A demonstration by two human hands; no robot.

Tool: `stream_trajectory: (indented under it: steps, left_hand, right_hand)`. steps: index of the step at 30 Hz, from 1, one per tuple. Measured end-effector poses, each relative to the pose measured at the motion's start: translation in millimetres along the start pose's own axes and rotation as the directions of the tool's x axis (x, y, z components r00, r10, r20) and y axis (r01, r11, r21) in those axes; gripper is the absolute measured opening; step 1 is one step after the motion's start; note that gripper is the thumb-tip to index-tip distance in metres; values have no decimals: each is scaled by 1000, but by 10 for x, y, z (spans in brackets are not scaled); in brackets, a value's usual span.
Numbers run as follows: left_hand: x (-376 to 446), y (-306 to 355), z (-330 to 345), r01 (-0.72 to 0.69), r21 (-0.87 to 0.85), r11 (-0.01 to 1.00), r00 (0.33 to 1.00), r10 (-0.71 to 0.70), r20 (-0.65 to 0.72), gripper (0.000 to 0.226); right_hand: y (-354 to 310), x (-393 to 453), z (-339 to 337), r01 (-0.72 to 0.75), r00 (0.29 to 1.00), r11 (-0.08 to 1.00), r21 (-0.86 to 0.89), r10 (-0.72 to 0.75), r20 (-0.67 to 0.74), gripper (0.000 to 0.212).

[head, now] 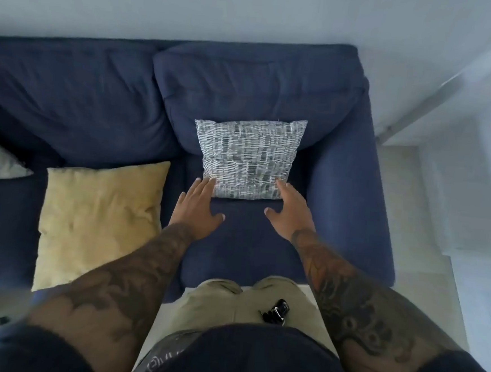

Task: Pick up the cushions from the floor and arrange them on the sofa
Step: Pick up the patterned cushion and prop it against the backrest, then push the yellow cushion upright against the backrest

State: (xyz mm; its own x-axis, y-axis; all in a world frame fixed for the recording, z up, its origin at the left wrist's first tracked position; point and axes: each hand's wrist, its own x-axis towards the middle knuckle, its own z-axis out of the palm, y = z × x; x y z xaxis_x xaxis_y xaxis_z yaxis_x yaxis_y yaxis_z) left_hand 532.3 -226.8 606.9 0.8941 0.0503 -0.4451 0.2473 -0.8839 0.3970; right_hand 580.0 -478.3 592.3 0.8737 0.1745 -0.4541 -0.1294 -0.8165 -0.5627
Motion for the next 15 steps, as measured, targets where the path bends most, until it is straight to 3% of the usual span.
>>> stream_trajectory:
  steps: [15]
  left_hand:
    - [-840,644,251,57,-12,998,997,-57,-45,100]
  right_hand:
    - [270,-716,-476,127,992,991,-38,-127,16,83]
